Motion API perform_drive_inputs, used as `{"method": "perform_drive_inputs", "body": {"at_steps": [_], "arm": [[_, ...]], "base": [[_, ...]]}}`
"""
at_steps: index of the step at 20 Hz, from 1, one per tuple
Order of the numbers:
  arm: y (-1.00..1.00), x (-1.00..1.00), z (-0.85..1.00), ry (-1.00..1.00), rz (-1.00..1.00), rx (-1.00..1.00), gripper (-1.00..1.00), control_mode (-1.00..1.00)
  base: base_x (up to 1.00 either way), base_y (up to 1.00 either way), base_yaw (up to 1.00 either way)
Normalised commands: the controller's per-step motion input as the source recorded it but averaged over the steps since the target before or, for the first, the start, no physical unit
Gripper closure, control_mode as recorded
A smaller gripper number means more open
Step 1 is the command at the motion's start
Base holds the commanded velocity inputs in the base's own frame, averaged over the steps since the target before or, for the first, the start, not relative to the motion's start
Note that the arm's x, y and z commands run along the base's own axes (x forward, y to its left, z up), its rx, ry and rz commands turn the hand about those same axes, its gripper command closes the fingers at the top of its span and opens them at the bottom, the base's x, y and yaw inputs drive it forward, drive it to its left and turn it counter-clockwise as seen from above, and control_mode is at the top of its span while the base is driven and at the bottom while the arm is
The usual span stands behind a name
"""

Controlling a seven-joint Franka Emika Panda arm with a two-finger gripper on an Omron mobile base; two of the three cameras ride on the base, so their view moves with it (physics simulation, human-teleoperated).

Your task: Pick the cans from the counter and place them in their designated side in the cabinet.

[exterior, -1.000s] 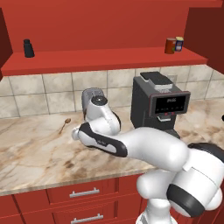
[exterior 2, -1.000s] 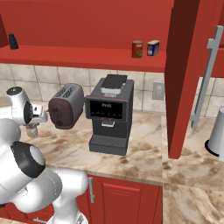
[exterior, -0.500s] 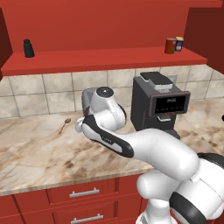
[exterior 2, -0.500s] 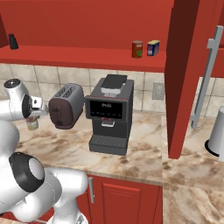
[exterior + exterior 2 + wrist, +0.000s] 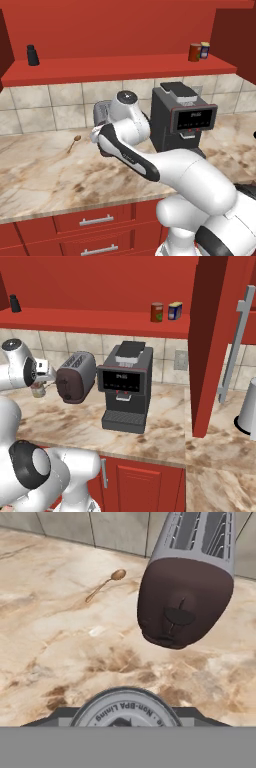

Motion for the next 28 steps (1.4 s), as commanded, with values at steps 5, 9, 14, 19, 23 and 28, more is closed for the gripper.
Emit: {"method": "perform_drive_inputs", "body": {"at_steps": [5, 9, 14, 19, 23, 28], "arm": [[-0.19, -0.03, 0.34, -0.07, 0.00, 0.00, 1.00, -1.00], [-0.22, -0.03, 0.32, -0.07, 0.00, 0.00, 1.00, -1.00], [-0.22, -0.02, 0.31, -0.07, 0.00, 0.00, 1.00, -1.00], [-0.21, -0.01, 0.30, -0.07, 0.00, 0.00, 1.00, -1.00], [-0.22, 0.00, 0.27, -0.08, 0.00, 0.00, 1.00, -1.00], [-0.24, -0.01, 0.30, -0.08, 0.00, 0.00, 1.00, -1.00]], "base": [[0.00, 0.00, 0.00], [0.00, 0.00, 0.00], [0.00, 0.00, 0.00], [0.00, 0.00, 0.00], [0.00, 0.00, 0.00], [0.00, 0.00, 0.00]]}}
